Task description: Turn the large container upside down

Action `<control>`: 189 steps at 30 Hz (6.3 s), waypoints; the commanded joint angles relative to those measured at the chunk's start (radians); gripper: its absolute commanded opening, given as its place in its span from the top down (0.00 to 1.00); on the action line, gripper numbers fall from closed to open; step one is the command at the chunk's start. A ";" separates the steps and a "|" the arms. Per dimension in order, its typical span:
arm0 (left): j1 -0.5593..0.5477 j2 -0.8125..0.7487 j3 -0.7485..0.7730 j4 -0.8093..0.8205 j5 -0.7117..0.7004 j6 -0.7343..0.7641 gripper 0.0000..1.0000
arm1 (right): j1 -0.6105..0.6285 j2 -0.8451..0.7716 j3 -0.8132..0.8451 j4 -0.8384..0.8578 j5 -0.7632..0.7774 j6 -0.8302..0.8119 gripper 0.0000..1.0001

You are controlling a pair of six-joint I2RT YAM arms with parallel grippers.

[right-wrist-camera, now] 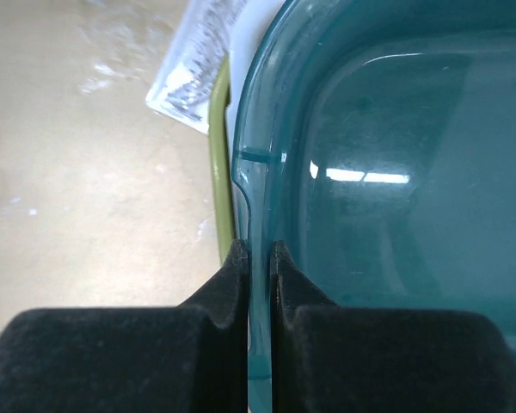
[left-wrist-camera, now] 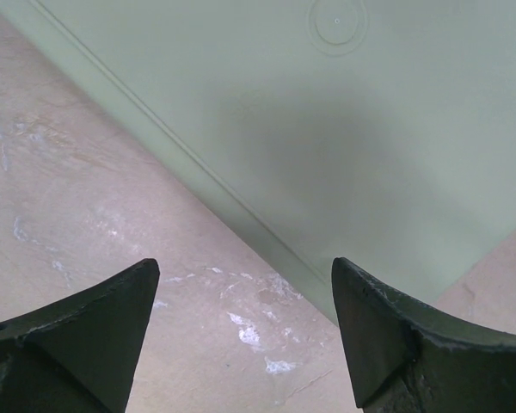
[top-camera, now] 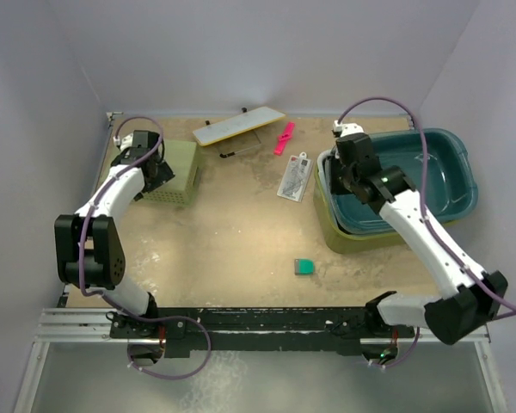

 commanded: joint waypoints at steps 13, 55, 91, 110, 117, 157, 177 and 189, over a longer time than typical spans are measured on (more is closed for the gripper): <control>0.085 0.161 0.089 0.213 0.035 -0.034 0.24 | -0.004 -0.251 0.153 -0.130 -0.049 0.021 1.00; -0.148 0.342 0.244 0.146 0.093 0.173 0.30 | -0.004 -0.237 0.100 -0.084 -0.057 0.034 1.00; -0.189 -0.353 0.097 -0.067 0.177 0.107 0.26 | -0.004 -0.183 0.476 0.064 -0.638 0.072 1.00; -0.160 -0.461 0.571 -0.174 -0.226 -0.038 0.25 | 0.309 0.033 0.349 0.704 -1.010 0.441 1.00; -0.161 -0.485 0.766 -0.136 -0.245 0.010 0.25 | 0.359 0.100 0.149 1.091 -1.068 0.729 1.00; -0.161 -0.422 0.615 -0.151 0.185 -0.006 0.25 | 0.155 0.153 -0.349 0.965 -0.871 0.880 0.50; -0.171 -0.457 0.223 -0.159 0.251 0.102 0.25 | 0.300 0.381 -0.135 0.522 -0.689 0.527 0.11; -0.351 -0.495 -0.035 -0.099 0.319 0.072 0.24 | 0.298 -0.002 0.003 0.020 -0.197 0.146 0.09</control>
